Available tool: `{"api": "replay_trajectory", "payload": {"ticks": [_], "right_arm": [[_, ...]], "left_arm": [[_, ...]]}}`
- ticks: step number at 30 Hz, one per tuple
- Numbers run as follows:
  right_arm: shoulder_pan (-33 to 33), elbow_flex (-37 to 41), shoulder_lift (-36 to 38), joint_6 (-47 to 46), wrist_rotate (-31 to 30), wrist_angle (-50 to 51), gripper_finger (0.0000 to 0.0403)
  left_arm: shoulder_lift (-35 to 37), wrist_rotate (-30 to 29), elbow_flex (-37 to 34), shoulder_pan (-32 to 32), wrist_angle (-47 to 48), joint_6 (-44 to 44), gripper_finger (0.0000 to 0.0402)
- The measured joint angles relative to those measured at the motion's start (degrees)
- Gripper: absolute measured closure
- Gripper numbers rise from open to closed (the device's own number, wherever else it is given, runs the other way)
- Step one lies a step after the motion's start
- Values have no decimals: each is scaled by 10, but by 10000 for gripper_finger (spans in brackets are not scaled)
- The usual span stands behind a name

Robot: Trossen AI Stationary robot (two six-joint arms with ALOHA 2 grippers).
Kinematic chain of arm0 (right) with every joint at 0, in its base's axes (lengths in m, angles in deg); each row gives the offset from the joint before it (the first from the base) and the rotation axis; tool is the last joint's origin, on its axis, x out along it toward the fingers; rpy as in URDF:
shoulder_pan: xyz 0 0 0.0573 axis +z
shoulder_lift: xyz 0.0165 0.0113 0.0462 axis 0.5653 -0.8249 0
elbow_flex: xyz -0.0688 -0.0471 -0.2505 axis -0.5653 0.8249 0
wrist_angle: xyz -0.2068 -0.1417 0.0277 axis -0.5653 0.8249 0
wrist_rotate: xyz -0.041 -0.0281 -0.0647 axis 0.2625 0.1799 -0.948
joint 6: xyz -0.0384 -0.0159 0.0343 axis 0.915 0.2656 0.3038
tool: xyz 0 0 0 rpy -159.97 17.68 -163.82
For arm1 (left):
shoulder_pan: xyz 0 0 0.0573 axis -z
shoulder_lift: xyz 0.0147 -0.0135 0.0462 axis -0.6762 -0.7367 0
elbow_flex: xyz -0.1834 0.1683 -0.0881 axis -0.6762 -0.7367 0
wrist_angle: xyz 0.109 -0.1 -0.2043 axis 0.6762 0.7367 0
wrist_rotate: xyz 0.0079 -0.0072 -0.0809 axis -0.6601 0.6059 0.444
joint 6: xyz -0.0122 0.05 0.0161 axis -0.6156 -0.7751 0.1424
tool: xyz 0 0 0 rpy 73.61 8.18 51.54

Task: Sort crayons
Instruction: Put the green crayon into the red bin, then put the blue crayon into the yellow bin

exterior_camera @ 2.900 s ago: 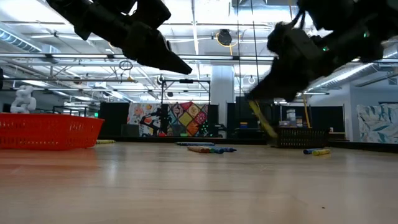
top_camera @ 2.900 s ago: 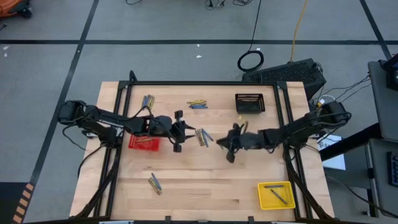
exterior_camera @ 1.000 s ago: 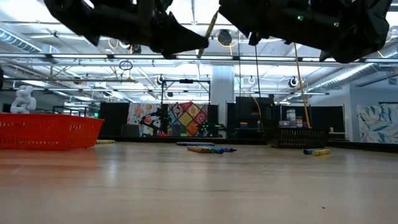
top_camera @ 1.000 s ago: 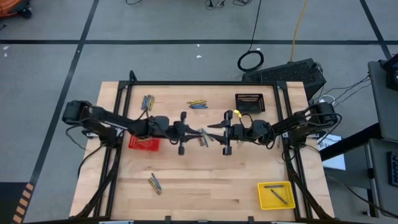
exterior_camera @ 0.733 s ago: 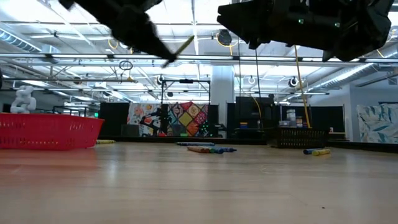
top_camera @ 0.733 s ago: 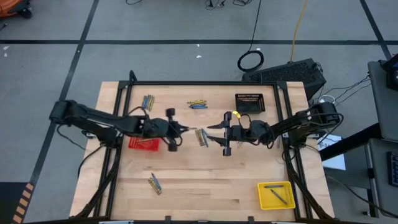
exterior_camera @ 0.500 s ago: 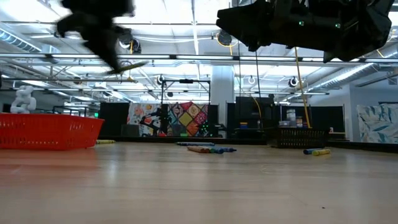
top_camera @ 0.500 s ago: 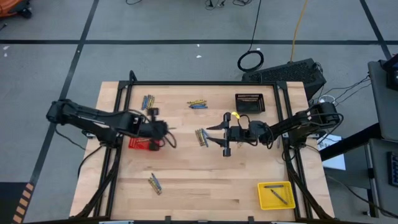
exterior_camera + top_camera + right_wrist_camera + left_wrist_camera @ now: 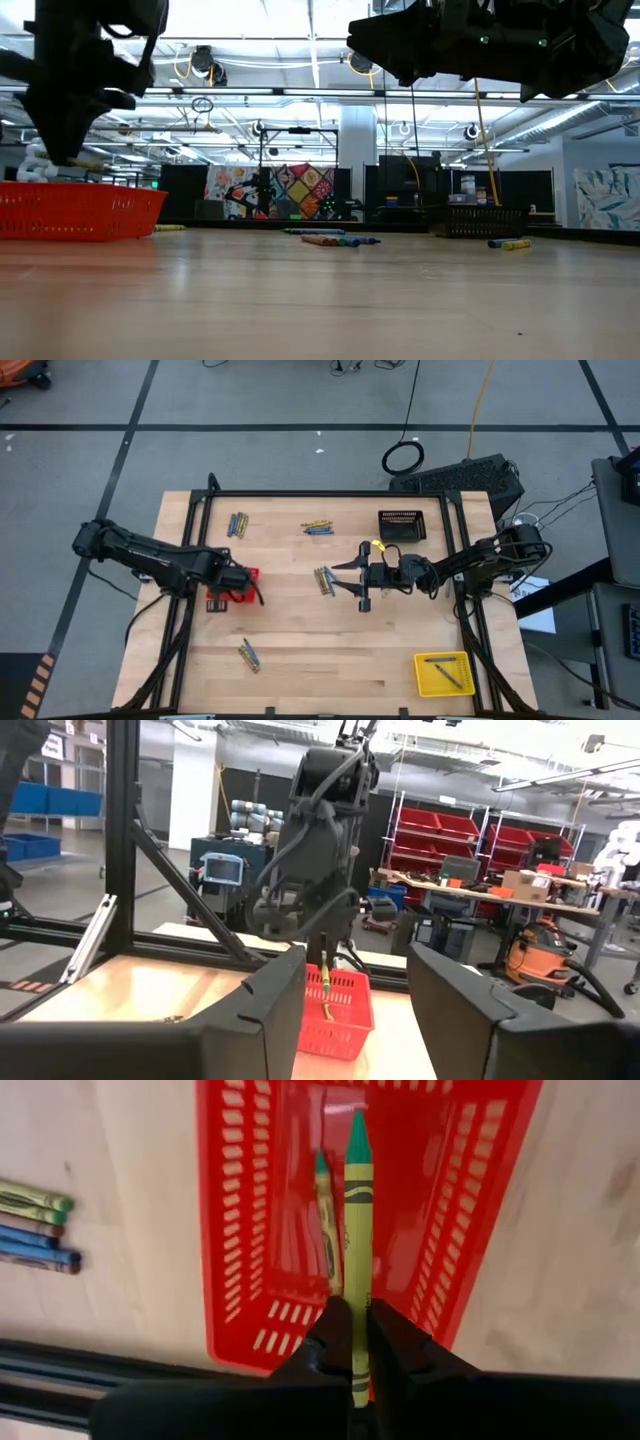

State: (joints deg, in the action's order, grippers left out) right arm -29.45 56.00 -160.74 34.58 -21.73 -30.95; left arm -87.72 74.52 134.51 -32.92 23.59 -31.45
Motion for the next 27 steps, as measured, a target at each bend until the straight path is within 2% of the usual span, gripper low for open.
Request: {"api": "replay_trajectory", "payload": {"ticks": [8,19,27], "right_arm": [[0,0,0,2,0,0,243],[0,0,0,2,0,0,243],[0,0,0,3,0,12,243]], "left_arm": [[0,1,-25,0,-37,-1,389],[0,1,-25,-7,-25,46,294],[1,17,-9,-1,-40,88,284]]}}
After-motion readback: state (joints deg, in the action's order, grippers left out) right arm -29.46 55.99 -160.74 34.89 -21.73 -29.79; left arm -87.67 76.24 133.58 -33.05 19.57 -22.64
